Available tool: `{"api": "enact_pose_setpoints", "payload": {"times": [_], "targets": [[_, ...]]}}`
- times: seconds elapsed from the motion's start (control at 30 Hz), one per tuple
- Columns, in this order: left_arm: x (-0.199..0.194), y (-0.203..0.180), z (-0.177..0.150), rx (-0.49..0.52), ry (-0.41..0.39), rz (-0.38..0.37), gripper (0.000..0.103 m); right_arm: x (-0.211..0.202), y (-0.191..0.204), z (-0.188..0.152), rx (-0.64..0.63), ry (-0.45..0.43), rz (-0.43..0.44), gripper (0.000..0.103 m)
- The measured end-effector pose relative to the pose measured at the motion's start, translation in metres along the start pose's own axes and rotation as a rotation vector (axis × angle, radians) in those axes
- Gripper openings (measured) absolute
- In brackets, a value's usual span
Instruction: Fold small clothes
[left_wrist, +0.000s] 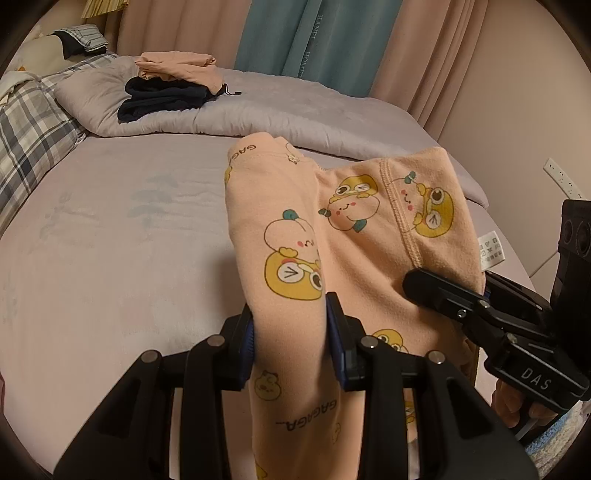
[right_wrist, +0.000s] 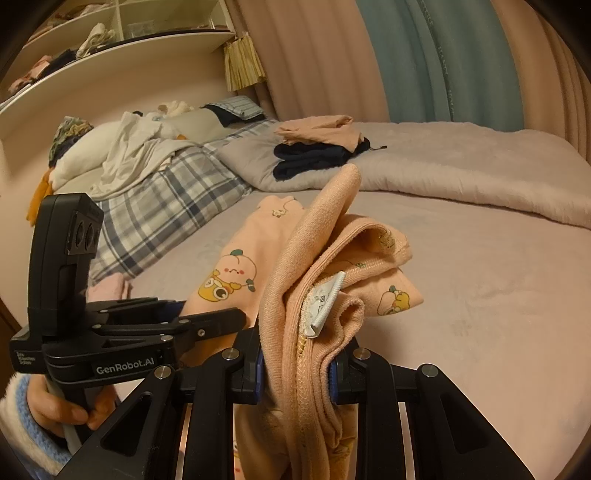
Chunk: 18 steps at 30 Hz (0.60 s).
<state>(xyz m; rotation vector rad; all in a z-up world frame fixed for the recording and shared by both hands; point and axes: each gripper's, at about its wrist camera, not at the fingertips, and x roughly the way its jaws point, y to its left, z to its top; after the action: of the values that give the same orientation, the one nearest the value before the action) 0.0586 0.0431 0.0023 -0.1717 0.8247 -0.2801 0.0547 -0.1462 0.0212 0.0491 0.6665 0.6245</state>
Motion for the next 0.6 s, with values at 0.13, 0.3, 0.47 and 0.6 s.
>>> {"api": "enact_pose_setpoints", "payload": {"times": [0.13, 0.3, 0.47, 0.6], "targets": [[0.0025, 0.0005, 0.0015, 0.0, 0.002, 0.002, 0.033, 0.0032, 0.0007, 0.0015, -0.001, 0.002, -0.001, 0.027], [0.0051, 0.0029, 0.0035, 0.001, 0.005, 0.003, 0.033, 0.0046, 0.0014, 0.0016, 0.001, 0.002, -0.002, 0.027], [0.0083, 0.004, 0.0048, 0.0, 0.009, 0.005, 0.033, 0.0087, 0.0016, 0.0025, 0.002, 0.005, -0.002, 0.027], [0.0092, 0.0049, 0.0054, 0.0, 0.01, 0.005, 0.033, 0.0087, 0.0017, 0.0026, 0.002, 0.005, -0.002, 0.027]]}}
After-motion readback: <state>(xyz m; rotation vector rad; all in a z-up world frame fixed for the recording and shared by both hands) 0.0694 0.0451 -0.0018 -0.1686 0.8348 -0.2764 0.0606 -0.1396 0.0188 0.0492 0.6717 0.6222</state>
